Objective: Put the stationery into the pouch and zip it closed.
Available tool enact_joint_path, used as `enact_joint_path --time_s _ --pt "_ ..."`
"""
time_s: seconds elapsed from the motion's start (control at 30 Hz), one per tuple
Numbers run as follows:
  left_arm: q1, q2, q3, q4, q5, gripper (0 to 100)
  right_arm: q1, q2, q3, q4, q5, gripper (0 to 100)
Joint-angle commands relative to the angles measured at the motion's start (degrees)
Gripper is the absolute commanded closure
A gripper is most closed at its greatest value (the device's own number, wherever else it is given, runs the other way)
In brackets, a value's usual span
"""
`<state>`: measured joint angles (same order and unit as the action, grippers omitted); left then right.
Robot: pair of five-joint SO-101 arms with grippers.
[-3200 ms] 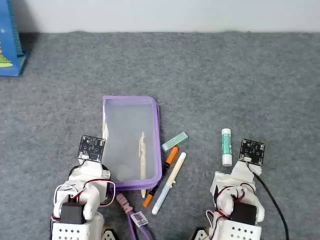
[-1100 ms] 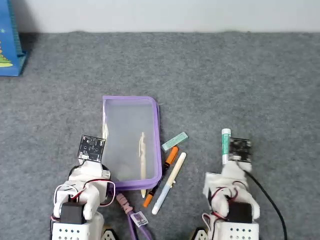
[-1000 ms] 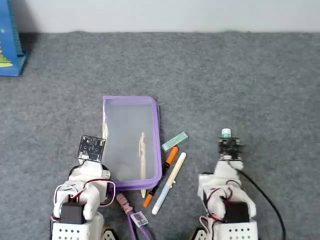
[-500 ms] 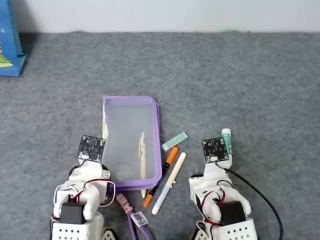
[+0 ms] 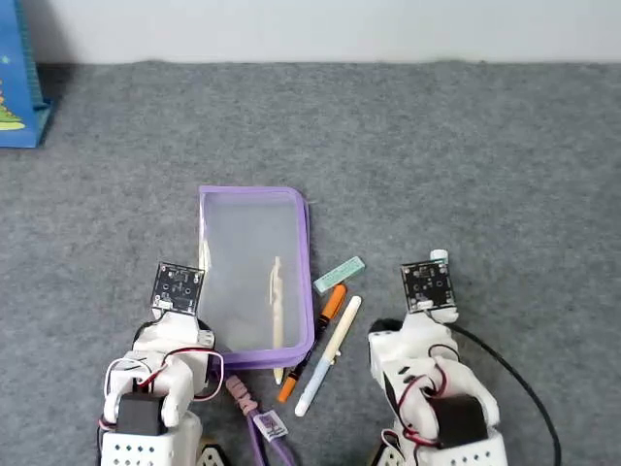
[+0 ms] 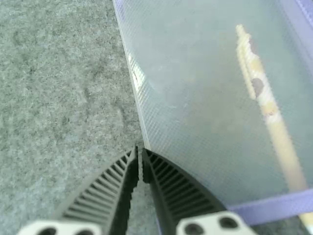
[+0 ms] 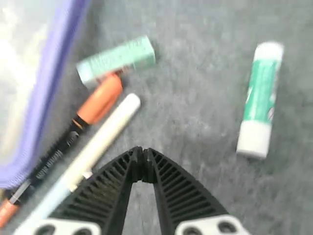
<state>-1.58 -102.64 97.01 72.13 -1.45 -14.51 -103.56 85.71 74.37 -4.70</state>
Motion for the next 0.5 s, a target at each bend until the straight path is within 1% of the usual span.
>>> enact_joint_path --time_s 0.0,0.3,0.47 --pt "-0.3 0.3 -0.7 -1.7 -0.4 99 -0.6 0.0 -7.6 0.0 0.3 99.1" --pt "-0.3 0.3 -0.7 -1.7 -0.4 99 -1.3 1.1 -16.5 4.9 0.6 99.1" --pt "-0.3 0.3 -0.7 -1.7 -0.4 99 -5.2 11.1 -21.3 5.6 0.2 99.1"
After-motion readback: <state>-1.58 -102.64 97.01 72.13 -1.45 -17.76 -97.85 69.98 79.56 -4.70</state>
